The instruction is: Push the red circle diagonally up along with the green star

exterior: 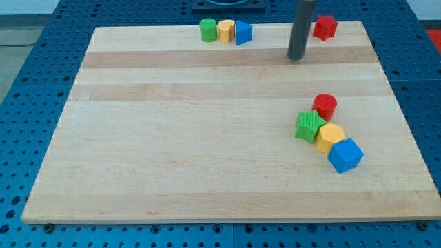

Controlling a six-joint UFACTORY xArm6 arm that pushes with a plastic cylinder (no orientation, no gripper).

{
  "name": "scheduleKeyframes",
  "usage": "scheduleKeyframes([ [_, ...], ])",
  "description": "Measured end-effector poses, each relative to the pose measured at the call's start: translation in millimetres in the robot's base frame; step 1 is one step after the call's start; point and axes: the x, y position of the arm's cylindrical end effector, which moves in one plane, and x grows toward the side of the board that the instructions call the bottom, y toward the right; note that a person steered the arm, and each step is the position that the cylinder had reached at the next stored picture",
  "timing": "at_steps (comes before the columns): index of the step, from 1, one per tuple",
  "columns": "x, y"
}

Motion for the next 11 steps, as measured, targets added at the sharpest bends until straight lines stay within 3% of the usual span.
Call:
scheduleKeyframes([
  [2, 72, -41],
  [5, 200, -45],
  [6, 205, -13],
  [9, 160, 3],
  [11, 173, 11],
])
